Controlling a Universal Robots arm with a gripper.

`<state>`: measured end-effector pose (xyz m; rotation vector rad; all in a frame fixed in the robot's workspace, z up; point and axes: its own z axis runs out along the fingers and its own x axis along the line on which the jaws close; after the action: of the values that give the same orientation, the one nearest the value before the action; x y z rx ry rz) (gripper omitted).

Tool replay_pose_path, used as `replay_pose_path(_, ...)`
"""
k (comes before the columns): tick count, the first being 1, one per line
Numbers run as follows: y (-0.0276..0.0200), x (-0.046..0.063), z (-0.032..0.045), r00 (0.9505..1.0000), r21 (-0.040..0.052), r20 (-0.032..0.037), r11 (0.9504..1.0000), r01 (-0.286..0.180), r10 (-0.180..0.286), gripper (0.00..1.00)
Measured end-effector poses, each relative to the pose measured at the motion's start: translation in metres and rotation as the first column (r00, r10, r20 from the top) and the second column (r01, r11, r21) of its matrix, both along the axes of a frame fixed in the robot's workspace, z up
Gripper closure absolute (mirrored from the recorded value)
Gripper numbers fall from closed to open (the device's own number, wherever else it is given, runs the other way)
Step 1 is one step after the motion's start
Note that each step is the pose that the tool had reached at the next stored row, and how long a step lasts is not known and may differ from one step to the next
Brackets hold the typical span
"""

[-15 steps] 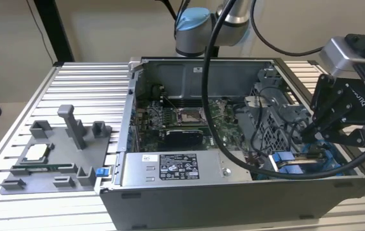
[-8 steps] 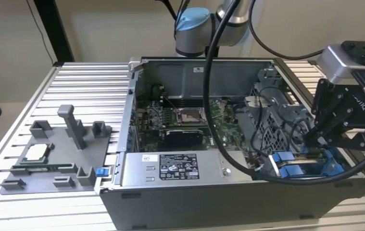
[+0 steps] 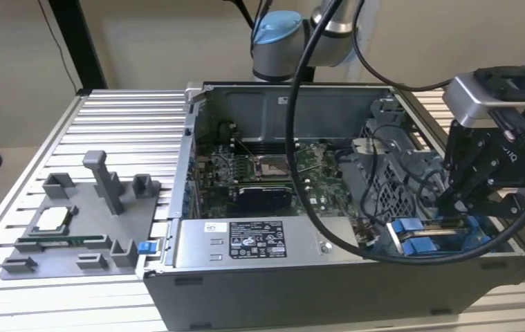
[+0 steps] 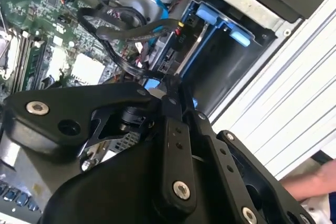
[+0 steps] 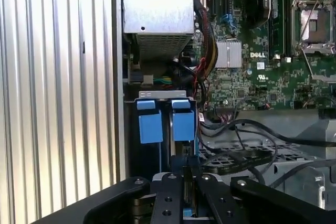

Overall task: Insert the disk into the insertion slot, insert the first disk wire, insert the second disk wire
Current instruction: 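Insert the second disk wire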

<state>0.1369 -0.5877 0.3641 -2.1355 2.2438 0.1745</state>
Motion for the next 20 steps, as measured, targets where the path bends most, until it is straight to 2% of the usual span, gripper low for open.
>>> replay_pose_path(2,0.0072,0.000,-0.0032,1.0000,-0.0010,0.0013,1.0000,0.000,0.000,1.00)
replay_pose_path(4,0.0144,0.000,-0.0052,1.0000,-0.0078,0.0043,1.0000,0.000,0.000,1.00)
replay_pose_path(5,0.0161,0.000,-0.0057,1.0000,-0.0190,0.0061,0.9998,-0.001,0.001,1.00)
replay_pose_path(8,0.0163,0.000,-0.0061,1.0000,-0.0607,0.0064,0.9982,-0.002,0.002,1.00)
replay_pose_path(9,0.0162,0.000,-0.0064,1.0000,-0.0725,0.0066,0.9974,-0.002,0.002,1.00)
replay_pose_path(10,0.0162,0.000,-0.0070,1.0000,-0.0790,0.0082,0.9969,-0.001,0.002,1.00)
replay_pose_path(14,0.0176,0.000,-0.0116,0.9997,-0.0840,0.0225,0.9965,0.000,0.002,1.00)
replay_pose_path(18,0.0202,0.000,-0.0155,0.9991,-0.0845,0.0427,0.9964,-0.001,0.004,1.00)
replay_pose_path(19,0.0203,0.000,-0.0161,0.9989,-0.0850,0.0465,0.9964,-0.001,0.005,1.00)
replay_pose_path(20,0.0202,0.000,-0.0160,0.9989,-0.0860,0.0466,0.9963,-0.002,0.006,1.00)
